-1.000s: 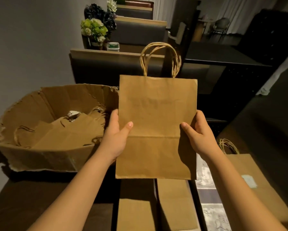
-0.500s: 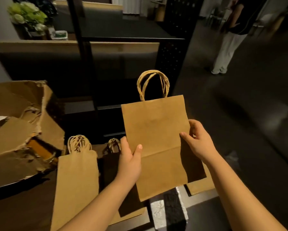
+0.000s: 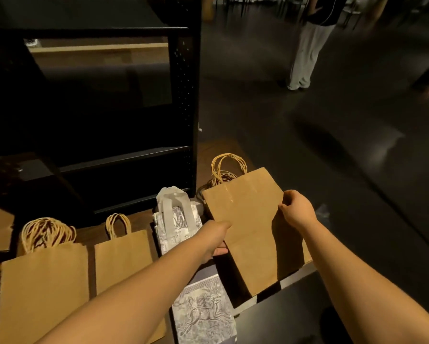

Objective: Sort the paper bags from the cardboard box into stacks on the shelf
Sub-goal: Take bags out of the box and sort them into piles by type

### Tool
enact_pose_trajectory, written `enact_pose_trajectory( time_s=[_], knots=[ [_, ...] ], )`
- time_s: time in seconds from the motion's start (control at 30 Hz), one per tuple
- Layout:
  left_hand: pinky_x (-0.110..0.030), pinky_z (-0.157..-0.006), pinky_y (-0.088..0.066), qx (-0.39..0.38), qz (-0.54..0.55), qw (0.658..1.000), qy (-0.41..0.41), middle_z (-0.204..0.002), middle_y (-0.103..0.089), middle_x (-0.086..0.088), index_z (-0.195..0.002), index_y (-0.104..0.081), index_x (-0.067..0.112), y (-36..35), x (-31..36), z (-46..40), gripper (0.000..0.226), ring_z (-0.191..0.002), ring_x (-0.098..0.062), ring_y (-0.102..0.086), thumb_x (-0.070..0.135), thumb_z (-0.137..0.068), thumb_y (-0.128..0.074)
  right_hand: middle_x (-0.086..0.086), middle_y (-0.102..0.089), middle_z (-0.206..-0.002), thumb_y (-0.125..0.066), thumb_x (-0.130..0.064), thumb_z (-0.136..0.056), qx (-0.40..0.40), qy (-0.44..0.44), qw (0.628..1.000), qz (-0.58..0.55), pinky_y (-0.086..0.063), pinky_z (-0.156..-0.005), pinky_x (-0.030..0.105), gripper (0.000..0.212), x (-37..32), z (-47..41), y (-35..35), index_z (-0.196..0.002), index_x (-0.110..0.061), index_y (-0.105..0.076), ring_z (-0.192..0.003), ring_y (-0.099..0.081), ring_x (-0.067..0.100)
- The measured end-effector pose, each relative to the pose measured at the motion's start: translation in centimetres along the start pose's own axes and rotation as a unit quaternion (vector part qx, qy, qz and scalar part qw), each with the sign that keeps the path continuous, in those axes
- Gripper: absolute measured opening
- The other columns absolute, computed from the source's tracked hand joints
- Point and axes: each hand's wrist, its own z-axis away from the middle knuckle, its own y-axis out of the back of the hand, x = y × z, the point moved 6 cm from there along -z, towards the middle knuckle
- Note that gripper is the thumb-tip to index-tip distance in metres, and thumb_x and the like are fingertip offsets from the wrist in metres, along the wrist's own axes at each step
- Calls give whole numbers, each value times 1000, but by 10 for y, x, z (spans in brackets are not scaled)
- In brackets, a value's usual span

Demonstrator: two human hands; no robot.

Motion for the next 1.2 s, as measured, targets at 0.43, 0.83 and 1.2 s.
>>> enact_pose_trajectory(
  time_s=[0.43,0.83,1.2],
  knots=[
    [-23,-64,-46,44,5,998,54,-89,-54,1,-100,-52,18,-13,-13,-52,5,-74,-10,-52,22,-97,-53,11,-51,-139,-47,1,-95,-78,-39,996,-1,-48,-90,32,51,37,-40,-42,-143,-13,-39,-124,-52,28],
    [-28,-69,-42,75,-51,994,61,-117,-54,-9,-129,-44,12,-8,-23,-66,45,-95,-20,-52,29,-89,-58,10,-46,-142,-49,3,-92,-154,-56,986,-13,-47,-96,37,56,46,-52,-66,-144,-15,-37,-128,-46,30],
    [-41,-99,-41,45,-4,997,71,-146,-37,-13,-147,-29,9,-11,-21,-64,58,-131,-30,-40,18,-96,-54,13,-44,-142,-54,-3,-92,-164,-70,984,3,-44,-100,39,60,51,-50,-71,-147,-12,-31,-130,-45,32]
  ],
)
